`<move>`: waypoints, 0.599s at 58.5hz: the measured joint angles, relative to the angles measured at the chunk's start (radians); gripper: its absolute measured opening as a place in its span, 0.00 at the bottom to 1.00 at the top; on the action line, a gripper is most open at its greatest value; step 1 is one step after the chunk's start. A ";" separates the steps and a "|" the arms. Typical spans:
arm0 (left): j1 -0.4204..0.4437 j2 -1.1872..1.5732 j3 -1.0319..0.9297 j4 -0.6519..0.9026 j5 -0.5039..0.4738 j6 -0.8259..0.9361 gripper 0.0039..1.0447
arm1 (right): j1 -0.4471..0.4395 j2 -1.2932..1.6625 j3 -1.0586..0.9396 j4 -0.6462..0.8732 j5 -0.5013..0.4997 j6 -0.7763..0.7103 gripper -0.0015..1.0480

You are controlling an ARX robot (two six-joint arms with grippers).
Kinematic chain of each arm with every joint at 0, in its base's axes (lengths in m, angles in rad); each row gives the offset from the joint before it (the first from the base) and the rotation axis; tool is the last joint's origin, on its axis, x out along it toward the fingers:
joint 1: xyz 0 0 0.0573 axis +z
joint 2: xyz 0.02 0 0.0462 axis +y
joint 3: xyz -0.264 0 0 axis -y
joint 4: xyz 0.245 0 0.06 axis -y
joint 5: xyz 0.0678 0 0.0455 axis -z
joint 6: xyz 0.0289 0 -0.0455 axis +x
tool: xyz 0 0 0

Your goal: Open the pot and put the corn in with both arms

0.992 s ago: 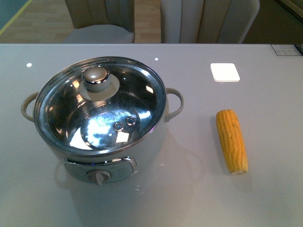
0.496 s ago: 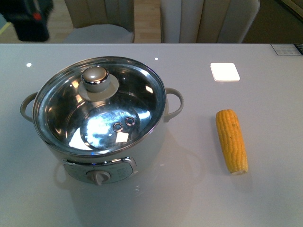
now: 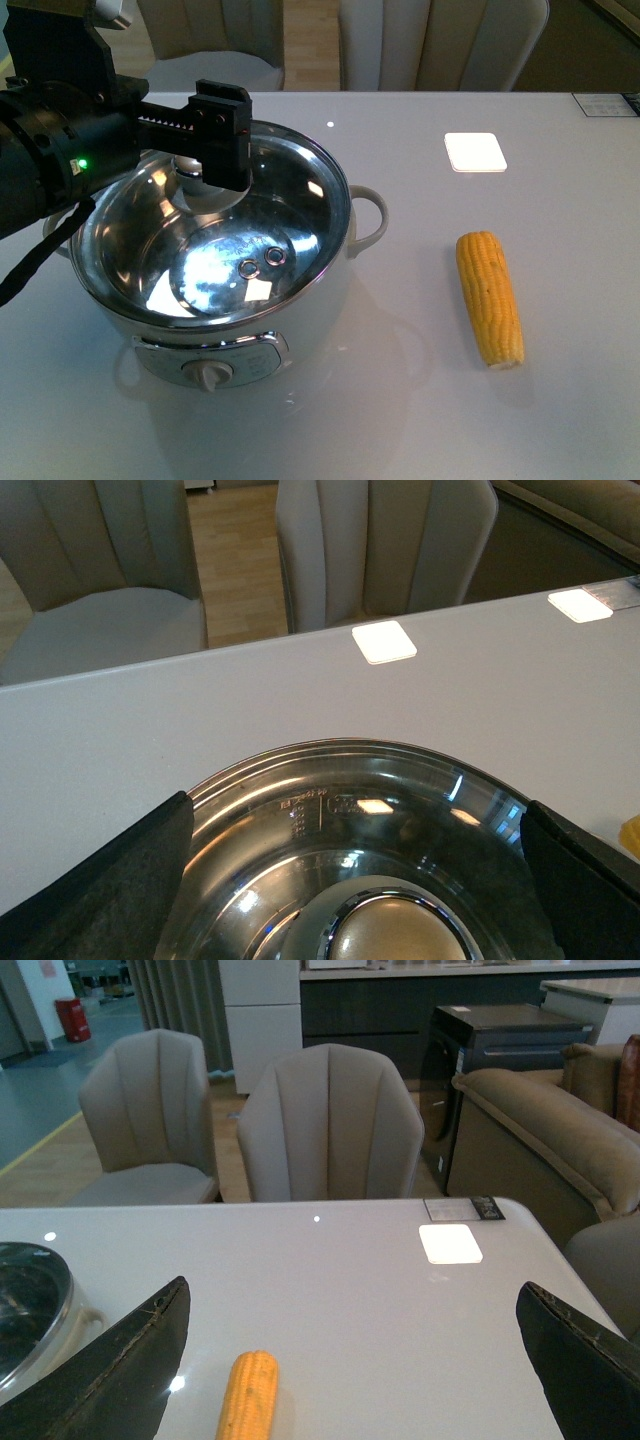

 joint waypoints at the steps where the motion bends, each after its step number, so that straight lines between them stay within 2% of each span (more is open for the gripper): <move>1: -0.001 0.002 0.000 0.003 0.000 0.000 0.93 | 0.000 0.000 0.000 0.000 0.000 0.000 0.92; 35: -0.028 0.104 0.003 0.040 -0.017 -0.014 0.93 | 0.000 0.000 0.000 0.000 0.000 0.000 0.92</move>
